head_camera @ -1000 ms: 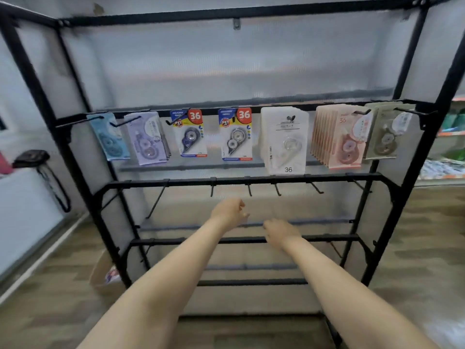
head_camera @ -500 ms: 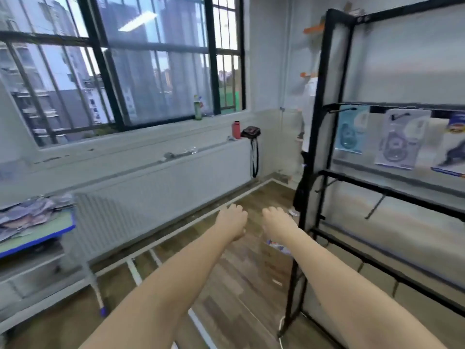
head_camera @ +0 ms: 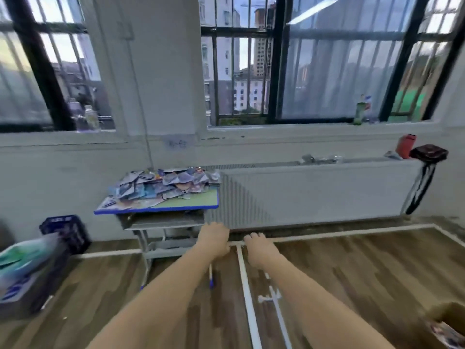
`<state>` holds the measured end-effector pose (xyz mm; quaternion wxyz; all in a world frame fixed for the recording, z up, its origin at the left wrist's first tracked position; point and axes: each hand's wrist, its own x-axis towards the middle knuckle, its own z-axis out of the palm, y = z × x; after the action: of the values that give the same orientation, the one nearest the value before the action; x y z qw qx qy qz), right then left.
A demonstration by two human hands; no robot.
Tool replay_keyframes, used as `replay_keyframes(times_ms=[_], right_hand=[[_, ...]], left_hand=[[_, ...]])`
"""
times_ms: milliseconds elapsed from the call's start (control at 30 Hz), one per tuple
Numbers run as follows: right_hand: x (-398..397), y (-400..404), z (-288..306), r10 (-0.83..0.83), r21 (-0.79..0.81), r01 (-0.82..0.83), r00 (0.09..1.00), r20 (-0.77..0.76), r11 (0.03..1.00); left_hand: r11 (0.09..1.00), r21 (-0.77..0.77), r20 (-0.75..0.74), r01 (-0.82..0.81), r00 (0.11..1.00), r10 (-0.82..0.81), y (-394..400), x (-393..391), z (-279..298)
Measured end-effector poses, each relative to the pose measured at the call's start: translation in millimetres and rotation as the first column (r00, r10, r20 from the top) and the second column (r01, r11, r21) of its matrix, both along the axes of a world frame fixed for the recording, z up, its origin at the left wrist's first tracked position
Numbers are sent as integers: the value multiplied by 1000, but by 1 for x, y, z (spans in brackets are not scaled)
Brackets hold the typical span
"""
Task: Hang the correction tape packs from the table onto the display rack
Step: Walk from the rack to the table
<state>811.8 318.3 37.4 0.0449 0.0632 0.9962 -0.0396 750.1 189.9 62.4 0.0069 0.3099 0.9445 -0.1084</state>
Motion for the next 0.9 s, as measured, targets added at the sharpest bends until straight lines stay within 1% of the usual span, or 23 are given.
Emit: replay_keyframes(times_ms=[100,200,333,433,667,767,833,900], right_hand=[[-56,-16,-8,65,-2,-65,997,28,998],[-115,-24,-14,111,6,-111,993,49,994],[-205,-20,-26,148,28,-151,985,88,988],[-272,0,-29,163,19,-167,978,128,986],[-431,59,-39,83,-81,-68,977,199,994],[-478,72,-53,57,-115,-30,969,240,993],[-505,77,-68,47,-139,-10,962,270,990],[-530,83,-81,53,-155,-8,956,290,988]], left_hand=[[996,9,37,-90,995,89,-27,-47,-13],[990,1,49,-143,989,143,-42,-98,-23],[983,-27,69,-180,981,181,-40,-180,-32],[978,-23,79,-207,975,208,-28,-245,-35],[971,16,154,-237,960,231,3,-380,-46],[969,24,217,-246,947,236,11,-424,-61],[973,6,230,-229,948,221,17,-454,-71],[976,30,229,-214,952,202,24,-486,-77]])
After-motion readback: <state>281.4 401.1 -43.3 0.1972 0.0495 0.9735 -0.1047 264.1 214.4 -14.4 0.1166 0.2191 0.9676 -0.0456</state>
